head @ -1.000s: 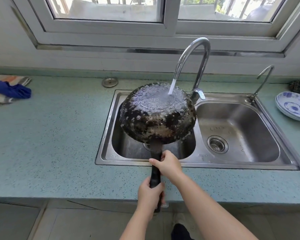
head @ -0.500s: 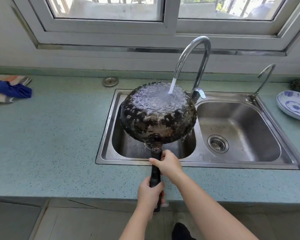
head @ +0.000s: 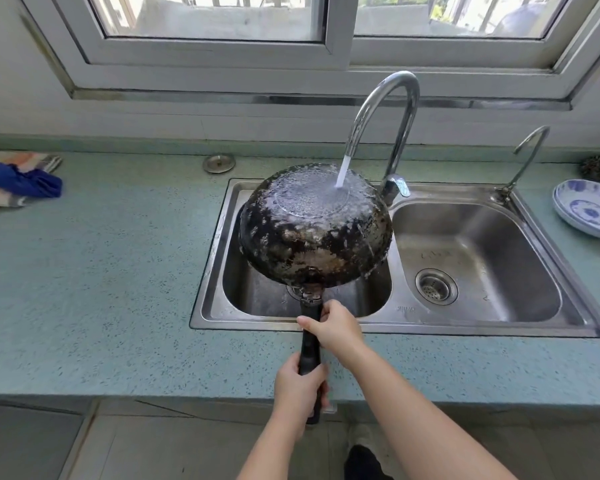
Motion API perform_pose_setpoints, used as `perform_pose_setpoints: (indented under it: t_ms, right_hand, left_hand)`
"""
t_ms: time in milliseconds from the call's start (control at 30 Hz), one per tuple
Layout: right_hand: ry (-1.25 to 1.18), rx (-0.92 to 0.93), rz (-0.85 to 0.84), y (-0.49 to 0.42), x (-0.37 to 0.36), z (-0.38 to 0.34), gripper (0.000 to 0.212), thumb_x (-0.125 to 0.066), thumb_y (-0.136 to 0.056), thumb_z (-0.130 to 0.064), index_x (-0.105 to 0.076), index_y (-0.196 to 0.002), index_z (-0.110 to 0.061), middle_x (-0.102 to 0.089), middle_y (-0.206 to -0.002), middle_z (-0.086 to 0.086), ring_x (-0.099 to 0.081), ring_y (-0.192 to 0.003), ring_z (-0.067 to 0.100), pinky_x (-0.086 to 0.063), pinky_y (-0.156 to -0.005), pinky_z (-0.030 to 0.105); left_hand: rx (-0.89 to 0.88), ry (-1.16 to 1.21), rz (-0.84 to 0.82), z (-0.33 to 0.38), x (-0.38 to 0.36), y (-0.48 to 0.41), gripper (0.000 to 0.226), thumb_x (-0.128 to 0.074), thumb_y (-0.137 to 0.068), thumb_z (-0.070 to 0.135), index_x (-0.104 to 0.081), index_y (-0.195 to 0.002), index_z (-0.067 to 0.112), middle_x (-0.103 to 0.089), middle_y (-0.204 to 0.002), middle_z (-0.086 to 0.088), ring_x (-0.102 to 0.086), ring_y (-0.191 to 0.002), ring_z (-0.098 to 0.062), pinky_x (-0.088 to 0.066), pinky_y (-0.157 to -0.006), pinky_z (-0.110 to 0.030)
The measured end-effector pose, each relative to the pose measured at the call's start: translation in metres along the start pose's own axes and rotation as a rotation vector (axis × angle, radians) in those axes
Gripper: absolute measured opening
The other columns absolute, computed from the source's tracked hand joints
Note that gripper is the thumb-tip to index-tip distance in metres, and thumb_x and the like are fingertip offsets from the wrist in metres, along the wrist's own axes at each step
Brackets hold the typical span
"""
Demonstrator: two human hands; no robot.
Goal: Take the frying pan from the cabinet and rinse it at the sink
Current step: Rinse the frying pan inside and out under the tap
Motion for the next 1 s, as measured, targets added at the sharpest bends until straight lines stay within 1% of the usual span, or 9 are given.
perform_pose_setpoints:
  t_ms: [133, 300, 400, 567, 1000]
  right_hand:
    - [-0.015, -0.005, -0.009, 0.0014, 0.0008, -0.0017, 0.037, -0.067, -0.075, -0.047, -0.048, -0.093, -0.020, -0.055, -0.085, -0.007, -0.055, -0.082, 0.016, -0.041, -0.067, 0.029]
    - [-0.033, -0.013, -0.019, 0.0041, 0.0022, -0.0031, 0.041, -0.067, -0.076, -0.045, -0.052, -0.100, -0.015, -0.058, -0.090, -0.003, -0.059, -0.088, 0.020, -0.045, -0.071, 0.031]
    - [-0.041, -0.015, -0.026, 0.0044, 0.0029, -0.0040, 0.041, -0.067, -0.076, -0.044, -0.052, -0.101, -0.015, -0.057, -0.091, -0.003, -0.057, -0.087, 0.019, -0.045, -0.071, 0.031]
    - [-0.044, -0.019, -0.026, 0.0049, 0.0036, -0.0047, 0.045, -0.067, -0.077, -0.044, -0.053, -0.107, -0.014, -0.057, -0.094, -0.003, -0.059, -0.093, 0.021, -0.047, -0.075, 0.033]
    - [-0.079, -0.022, -0.031, 0.0044, 0.0022, -0.0028, 0.042, -0.068, -0.077, -0.043, -0.052, -0.104, -0.015, -0.056, -0.092, -0.004, -0.057, -0.090, 0.018, -0.048, -0.078, 0.034]
  left_hand:
    - [-0.002, 0.001, -0.003, -0.0005, 0.0002, -0.0003, 0.008, -0.059, -0.083, 0.004, -0.052, -0.078, 0.006, -0.052, -0.047, -0.005, -0.045, -0.033, -0.015, -0.038, -0.036, -0.021]
    - [-0.017, 0.003, -0.007, -0.0011, 0.0000, -0.0008, 0.010, -0.059, -0.083, 0.003, -0.049, -0.079, 0.004, -0.050, -0.043, -0.005, -0.043, -0.032, -0.017, -0.036, -0.035, -0.022]
    - [-0.017, 0.002, -0.009, -0.0018, 0.0006, -0.0014, 0.010, -0.059, -0.083, 0.004, -0.050, -0.078, 0.005, -0.051, -0.043, -0.005, -0.044, -0.033, -0.018, -0.036, -0.036, -0.022]
    - [-0.011, 0.013, -0.013, -0.0028, 0.0013, -0.0019, 0.009, -0.059, -0.082, 0.004, -0.051, -0.079, 0.005, -0.051, -0.044, -0.005, -0.044, -0.034, -0.018, -0.036, -0.036, -0.022]
    - [-0.010, -0.003, -0.012, -0.0063, 0.0019, -0.0036, 0.007, -0.060, -0.081, 0.006, -0.053, -0.079, 0.007, -0.052, -0.042, -0.002, -0.045, -0.033, -0.016, -0.037, -0.035, -0.021]
Point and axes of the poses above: each hand's wrist, its own y-axis away from the middle knuckle, its own x-axis out of the back of the hand, z = x × y, the point moved 1 cm from there along -y, towards the middle knuckle
